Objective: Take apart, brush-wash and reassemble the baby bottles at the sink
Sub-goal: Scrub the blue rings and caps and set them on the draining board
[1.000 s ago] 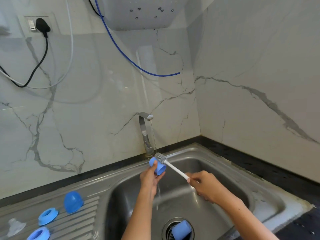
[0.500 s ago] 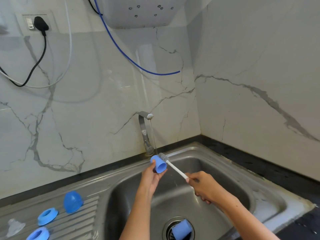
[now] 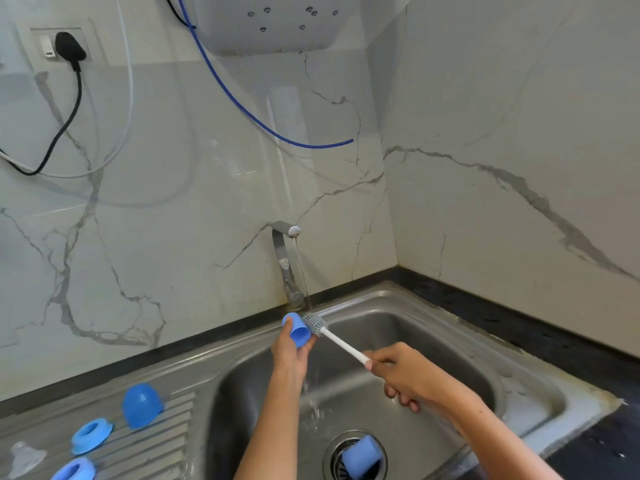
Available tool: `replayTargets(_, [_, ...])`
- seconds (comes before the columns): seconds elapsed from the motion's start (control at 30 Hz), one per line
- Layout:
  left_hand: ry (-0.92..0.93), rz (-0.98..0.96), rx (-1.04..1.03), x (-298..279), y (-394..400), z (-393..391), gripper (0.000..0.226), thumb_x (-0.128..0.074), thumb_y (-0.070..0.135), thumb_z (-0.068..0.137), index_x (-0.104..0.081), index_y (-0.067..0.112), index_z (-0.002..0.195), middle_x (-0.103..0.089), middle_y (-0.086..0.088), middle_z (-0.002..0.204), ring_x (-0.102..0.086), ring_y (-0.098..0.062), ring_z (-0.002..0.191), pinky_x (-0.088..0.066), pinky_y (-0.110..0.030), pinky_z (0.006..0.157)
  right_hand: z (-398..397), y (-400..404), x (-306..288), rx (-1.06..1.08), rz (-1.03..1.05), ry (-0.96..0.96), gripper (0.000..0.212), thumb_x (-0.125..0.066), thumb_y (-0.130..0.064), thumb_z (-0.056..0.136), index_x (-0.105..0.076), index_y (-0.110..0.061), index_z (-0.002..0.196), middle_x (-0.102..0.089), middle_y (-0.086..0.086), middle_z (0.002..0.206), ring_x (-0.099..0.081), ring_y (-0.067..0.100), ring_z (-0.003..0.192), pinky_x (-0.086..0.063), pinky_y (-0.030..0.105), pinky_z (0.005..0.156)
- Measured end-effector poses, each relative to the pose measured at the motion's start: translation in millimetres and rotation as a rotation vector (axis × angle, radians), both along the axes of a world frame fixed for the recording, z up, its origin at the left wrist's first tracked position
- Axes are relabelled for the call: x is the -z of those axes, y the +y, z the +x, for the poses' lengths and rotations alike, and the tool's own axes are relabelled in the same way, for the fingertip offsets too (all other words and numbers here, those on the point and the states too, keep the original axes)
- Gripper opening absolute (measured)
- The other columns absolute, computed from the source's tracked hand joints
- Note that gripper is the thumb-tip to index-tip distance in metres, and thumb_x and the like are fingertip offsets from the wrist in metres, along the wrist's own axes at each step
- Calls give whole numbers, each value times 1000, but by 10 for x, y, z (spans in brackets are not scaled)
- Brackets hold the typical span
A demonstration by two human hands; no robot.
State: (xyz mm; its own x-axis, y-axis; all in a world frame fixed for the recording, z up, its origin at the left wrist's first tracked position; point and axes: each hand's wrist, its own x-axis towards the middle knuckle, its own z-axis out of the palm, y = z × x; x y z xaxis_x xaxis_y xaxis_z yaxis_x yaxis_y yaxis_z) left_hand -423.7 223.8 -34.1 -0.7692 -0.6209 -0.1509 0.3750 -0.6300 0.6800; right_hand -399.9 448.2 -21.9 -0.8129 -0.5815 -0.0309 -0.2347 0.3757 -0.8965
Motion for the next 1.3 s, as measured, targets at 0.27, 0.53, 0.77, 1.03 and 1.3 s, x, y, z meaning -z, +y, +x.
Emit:
replayTargets(0.27, [94,3,167,-81,148,-8,35,-48,16,98,-43,-1,128,-56,-21,103,-57,-31,91,-43,-51,94,-19,-147,-28,60,-32,-45,39,-40,-28,102,-47,-30,141,-44,0,64,-34,6,42,-33,18,39])
replayTargets(0.53, [9,23,78,-83,58,-24,36,-36,20,103,-38,2,134,-54,-20,98,-55,-28,82,-44,-49,90,38,-114,-47,37,-13,-22,38,-43,-29,101,-49,-33,139,-46,-2,62,-37,5,41,-34,18,39])
replayTargets(0.77, [-151,-228,14,-18,46,-5,35,-36,23,104,-45,-1,127,-60,-20,94,-61,-32,79,-51,-46,79,53,-172,-20,42,1,55,37,-41,-29,102,-49,-37,137,-45,1,66,-34,7,42,-35,19,40])
replayTargets(1.03, [-18,-190,235,-72,157,107,36,-50,21,98,-46,-2,126,-57,-24,112,-61,-37,100,-61,-39,64,69,-260,-96,95,13,167,36,-39,-26,103,-51,-30,136,-48,0,70,-37,10,47,-35,19,40])
replayTargets(1.3, [124,102,118,-91,-21,86,31,-46,21,99,-42,4,125,-56,-22,96,-57,-31,84,-48,-52,82,147,-111,-50,8,14,18,35,-42,-28,101,-53,-37,133,-47,1,65,-36,9,44,-34,19,39])
